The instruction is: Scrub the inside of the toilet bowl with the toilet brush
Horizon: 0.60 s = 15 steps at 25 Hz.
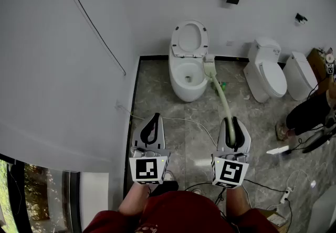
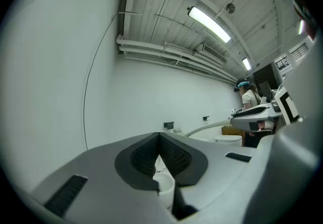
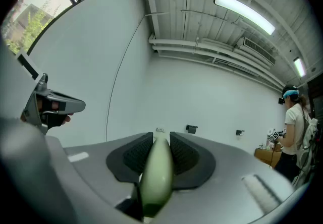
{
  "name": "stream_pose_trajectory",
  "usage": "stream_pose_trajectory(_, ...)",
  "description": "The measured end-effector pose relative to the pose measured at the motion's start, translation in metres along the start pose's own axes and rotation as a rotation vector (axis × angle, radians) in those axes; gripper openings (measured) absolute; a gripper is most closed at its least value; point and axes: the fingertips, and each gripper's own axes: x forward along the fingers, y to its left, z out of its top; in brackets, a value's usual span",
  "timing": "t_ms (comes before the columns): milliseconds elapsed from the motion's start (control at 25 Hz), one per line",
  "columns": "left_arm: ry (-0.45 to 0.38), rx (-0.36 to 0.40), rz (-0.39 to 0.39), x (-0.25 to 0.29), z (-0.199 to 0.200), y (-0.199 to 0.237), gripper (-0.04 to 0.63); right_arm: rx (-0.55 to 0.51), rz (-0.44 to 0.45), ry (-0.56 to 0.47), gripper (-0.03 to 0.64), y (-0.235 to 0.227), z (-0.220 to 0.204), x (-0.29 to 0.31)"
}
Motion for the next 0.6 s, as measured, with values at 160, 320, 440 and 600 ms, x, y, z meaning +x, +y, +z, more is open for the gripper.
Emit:
stream_pose_trajectory(160, -0.014, -0.003, 0.004, -0.008, 0.008, -0.012, 0.005, 0.001, -0.002, -0.005, 0.115, -0.008, 0.002, -0.011)
stream_pose_trajectory(320, -0.013, 0.000, 0.001, -0.012, 0.013, -0.017, 0.005, 0.003, -0.001, -0.009, 0.115, -0.009, 0.003, -0.014)
stream_pose_trajectory(440, -0.026, -0.002, 0.009, -0.010, 0.013, -0.012, 0.005, 0.007, 0.004, -0.012, 0.115, -0.006, 0.004, -0.011)
stream_pose_trajectory(600, -0.031, -0.008, 0.010, -0.004, 0.011, -0.001, 0.005, 0.014, 0.002, -0.022, 0.115, 0.002, 0.005, -0.001)
